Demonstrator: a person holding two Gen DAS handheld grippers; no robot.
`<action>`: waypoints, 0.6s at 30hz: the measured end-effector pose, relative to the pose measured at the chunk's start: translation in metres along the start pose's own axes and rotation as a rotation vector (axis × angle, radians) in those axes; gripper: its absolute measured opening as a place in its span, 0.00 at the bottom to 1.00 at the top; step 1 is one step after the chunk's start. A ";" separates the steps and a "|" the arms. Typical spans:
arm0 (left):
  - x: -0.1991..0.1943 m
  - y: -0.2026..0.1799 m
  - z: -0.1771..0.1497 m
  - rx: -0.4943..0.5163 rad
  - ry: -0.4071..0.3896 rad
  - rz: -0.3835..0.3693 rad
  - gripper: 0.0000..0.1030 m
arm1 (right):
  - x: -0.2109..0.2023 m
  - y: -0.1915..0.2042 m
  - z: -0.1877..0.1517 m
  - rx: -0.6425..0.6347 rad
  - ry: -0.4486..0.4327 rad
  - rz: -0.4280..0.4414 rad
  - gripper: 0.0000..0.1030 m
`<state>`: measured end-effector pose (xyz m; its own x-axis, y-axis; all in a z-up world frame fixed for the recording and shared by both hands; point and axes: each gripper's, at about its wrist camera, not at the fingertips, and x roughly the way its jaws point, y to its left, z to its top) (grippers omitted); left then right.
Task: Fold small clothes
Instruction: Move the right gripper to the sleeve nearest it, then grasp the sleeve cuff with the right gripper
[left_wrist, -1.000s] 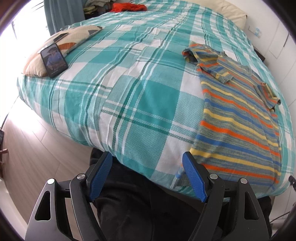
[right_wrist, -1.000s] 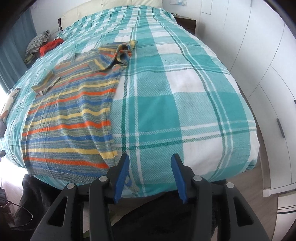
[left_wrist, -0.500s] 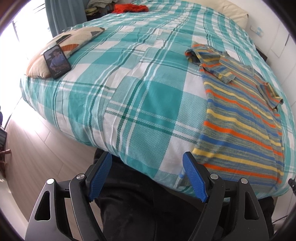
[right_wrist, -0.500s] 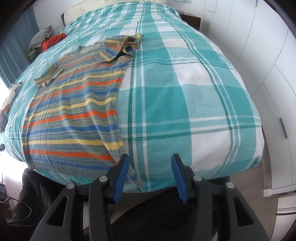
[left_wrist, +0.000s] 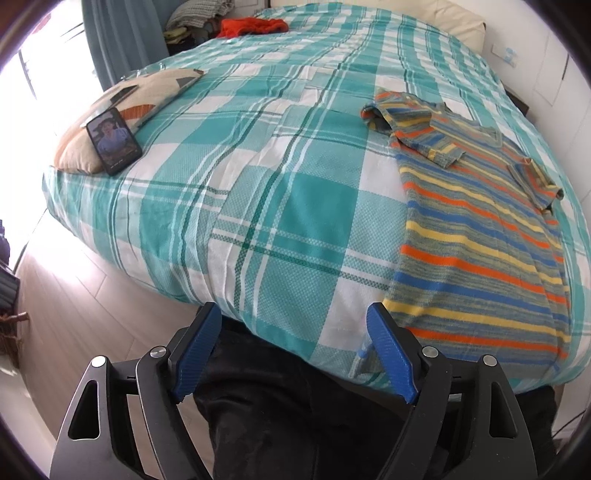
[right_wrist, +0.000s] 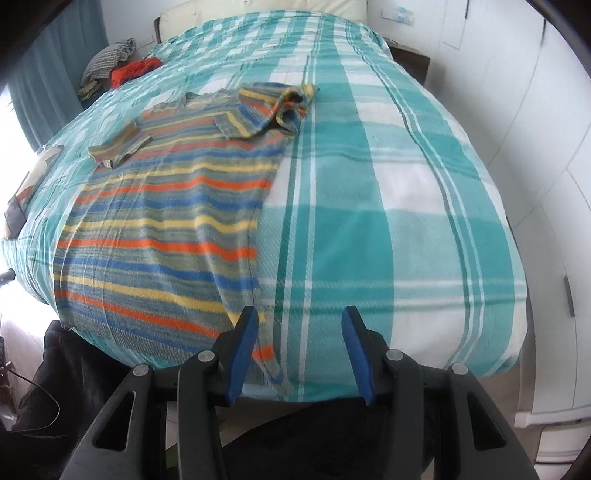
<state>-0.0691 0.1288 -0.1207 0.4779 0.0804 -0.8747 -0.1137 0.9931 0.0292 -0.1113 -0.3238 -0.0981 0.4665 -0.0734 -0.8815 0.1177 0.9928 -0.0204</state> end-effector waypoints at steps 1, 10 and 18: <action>-0.001 0.000 0.001 0.003 -0.003 0.002 0.81 | -0.003 0.001 0.012 -0.023 -0.023 0.002 0.46; -0.007 -0.001 0.000 -0.027 -0.006 -0.004 0.82 | 0.037 0.068 0.117 -0.470 -0.156 0.024 0.59; -0.036 0.029 -0.004 -0.063 -0.033 0.088 0.87 | 0.160 0.111 0.198 -0.438 -0.033 0.054 0.58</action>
<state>-0.0929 0.1545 -0.0907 0.4919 0.1710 -0.8537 -0.2102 0.9748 0.0742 0.1502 -0.2445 -0.1482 0.4906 -0.0159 -0.8712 -0.2872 0.9410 -0.1789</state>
